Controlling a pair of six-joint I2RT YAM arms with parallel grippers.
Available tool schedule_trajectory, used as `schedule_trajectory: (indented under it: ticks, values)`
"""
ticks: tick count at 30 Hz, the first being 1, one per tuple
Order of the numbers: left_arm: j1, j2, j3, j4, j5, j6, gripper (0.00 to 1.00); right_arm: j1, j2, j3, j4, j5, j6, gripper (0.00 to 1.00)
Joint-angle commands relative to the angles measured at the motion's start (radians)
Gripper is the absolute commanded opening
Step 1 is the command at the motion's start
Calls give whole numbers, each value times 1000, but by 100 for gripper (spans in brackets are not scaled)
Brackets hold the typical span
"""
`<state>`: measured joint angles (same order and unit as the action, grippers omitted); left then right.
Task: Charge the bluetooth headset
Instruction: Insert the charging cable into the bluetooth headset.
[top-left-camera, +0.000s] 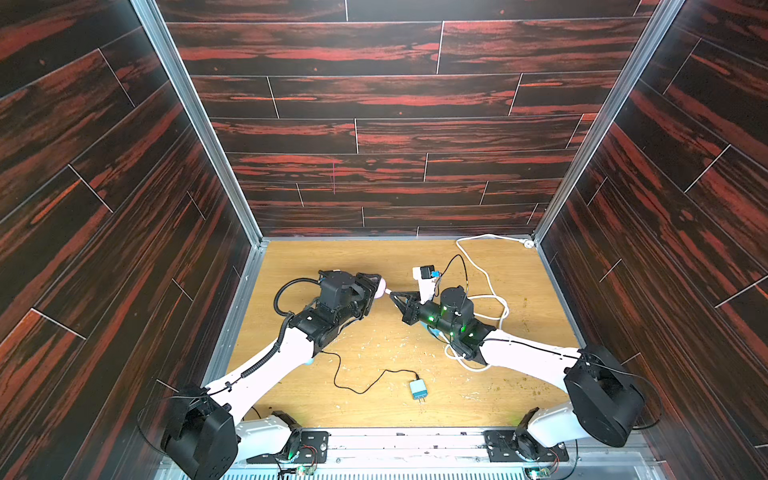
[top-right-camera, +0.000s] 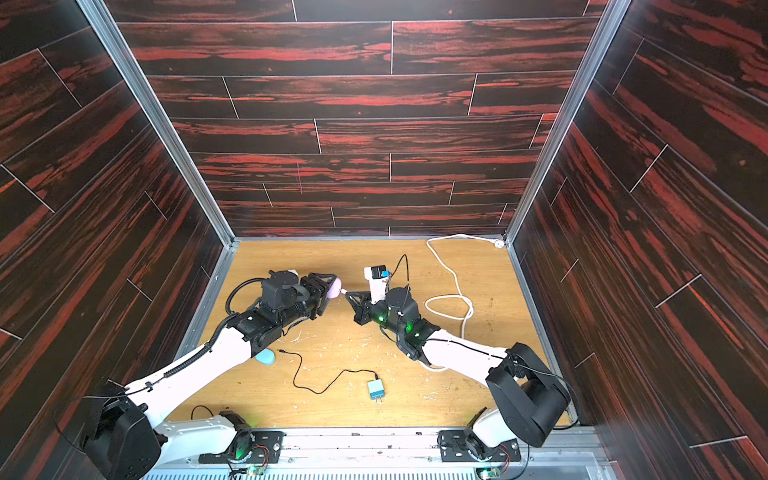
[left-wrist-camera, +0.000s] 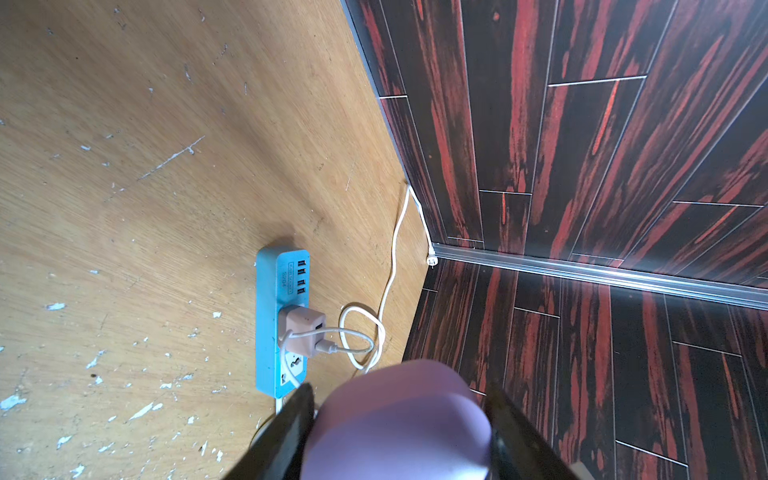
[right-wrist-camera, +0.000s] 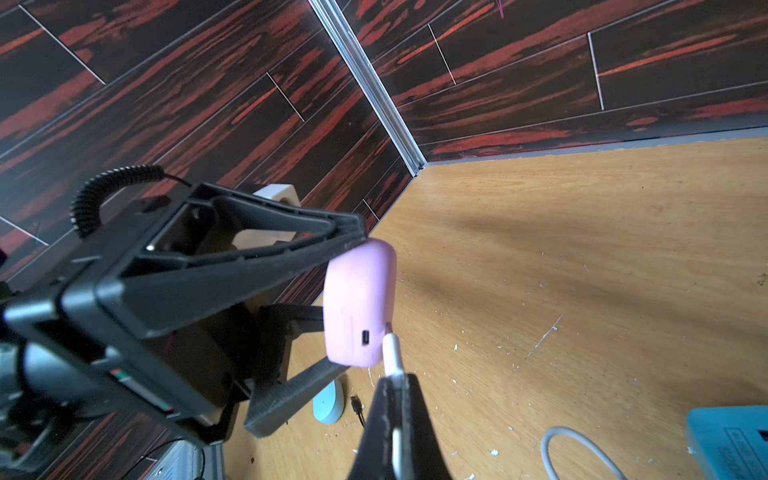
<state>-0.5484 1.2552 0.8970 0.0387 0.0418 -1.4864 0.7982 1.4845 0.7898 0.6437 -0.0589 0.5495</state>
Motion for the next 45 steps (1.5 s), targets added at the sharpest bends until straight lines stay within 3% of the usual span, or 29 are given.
schedule_trajectory:
  ticks: [1, 45]
  values:
    - [-3, -14, -21, 18, -8, 2, 34, 9, -32, -16, 20, 22, 5, 4]
    - [-7, -1, -30, 61, 3, 10, 34, 35, -61, -45, 47, 46, 3, 4]
